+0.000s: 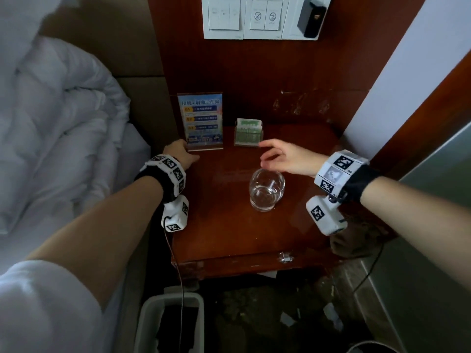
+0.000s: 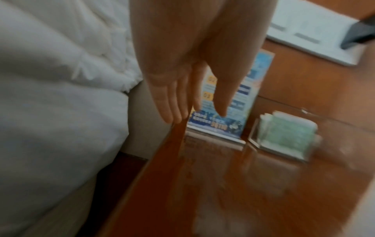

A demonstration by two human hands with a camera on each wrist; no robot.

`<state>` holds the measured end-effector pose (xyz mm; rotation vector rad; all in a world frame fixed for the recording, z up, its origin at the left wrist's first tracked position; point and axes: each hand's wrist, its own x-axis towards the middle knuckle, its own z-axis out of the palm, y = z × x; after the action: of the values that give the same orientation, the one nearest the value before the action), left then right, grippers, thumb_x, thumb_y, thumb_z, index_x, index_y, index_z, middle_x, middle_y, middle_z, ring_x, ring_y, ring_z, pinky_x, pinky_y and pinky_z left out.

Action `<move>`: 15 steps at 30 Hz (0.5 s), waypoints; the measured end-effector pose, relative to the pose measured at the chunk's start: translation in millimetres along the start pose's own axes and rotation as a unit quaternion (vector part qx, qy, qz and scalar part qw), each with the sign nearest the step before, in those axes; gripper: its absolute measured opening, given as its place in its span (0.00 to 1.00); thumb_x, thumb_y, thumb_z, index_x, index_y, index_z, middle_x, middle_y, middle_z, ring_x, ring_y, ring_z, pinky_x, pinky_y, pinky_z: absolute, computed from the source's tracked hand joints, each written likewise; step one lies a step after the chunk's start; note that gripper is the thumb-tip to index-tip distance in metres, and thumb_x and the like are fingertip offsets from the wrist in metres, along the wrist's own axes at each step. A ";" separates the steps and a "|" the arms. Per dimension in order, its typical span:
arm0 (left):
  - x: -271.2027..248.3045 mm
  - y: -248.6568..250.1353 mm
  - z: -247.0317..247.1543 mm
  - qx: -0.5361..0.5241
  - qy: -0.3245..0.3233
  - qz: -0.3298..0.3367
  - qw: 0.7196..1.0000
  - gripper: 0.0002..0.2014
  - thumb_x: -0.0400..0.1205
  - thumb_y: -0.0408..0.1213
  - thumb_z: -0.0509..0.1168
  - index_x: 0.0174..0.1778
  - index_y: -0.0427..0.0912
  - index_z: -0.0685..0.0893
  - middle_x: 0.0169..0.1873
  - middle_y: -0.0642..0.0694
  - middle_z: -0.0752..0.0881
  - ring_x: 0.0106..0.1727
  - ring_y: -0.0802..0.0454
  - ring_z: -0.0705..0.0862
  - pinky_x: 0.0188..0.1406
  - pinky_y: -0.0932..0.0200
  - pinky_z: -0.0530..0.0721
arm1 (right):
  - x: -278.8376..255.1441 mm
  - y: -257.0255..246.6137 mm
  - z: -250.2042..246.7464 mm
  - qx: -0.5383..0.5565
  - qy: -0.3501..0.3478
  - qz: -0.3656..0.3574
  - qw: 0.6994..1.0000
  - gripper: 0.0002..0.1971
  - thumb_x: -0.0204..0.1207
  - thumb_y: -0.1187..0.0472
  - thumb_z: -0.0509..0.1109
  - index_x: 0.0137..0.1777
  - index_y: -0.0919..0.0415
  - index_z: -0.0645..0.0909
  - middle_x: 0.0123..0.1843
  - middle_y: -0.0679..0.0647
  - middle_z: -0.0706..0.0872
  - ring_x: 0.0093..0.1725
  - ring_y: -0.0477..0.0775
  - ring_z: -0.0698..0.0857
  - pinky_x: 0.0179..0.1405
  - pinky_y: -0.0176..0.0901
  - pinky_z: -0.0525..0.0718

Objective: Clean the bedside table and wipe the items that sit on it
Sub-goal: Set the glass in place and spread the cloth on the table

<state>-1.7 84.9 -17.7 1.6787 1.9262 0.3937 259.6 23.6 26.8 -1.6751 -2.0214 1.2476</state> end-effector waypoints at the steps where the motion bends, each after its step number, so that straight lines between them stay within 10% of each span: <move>1: -4.2 0.8 1.2 0.024 -0.024 0.019 0.999 0.24 0.79 0.44 0.69 0.69 0.38 0.76 0.67 0.39 0.79 0.67 0.42 0.78 0.56 0.56 0.77 | -2.6 0.1 2.2 -0.019 -0.011 0.004 1.000 0.40 0.72 0.51 0.73 0.80 0.51 0.57 0.74 0.55 0.74 0.66 0.52 0.81 0.64 0.44 0.80; 6: -17.4 2.5 11.8 0.124 -0.162 0.063 0.977 0.40 0.75 0.49 0.72 0.81 0.47 0.61 0.80 0.43 0.63 0.79 0.41 0.65 0.76 0.50 0.69 | -10.4 -4.2 20.9 -0.110 -0.068 -0.001 0.992 0.52 0.62 0.56 0.82 0.81 0.47 0.53 0.79 0.55 0.63 0.76 0.55 0.70 0.69 0.42 0.73; 15: -10.0 -8.8 23.9 0.257 -0.216 0.072 0.939 0.49 0.70 0.57 0.73 0.83 0.54 0.52 0.84 0.41 0.46 0.83 0.35 0.50 0.81 0.41 0.59 | -3.7 -4.7 -3.3 -0.165 0.040 -0.005 0.985 0.34 0.62 0.56 0.82 0.68 0.54 0.74 0.62 0.52 0.82 0.58 0.51 0.83 0.54 0.40 0.82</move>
<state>5.6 70.4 -39.7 2.0252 1.6570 -0.4431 259.7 21.9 33.5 -1.8169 -2.2808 0.8588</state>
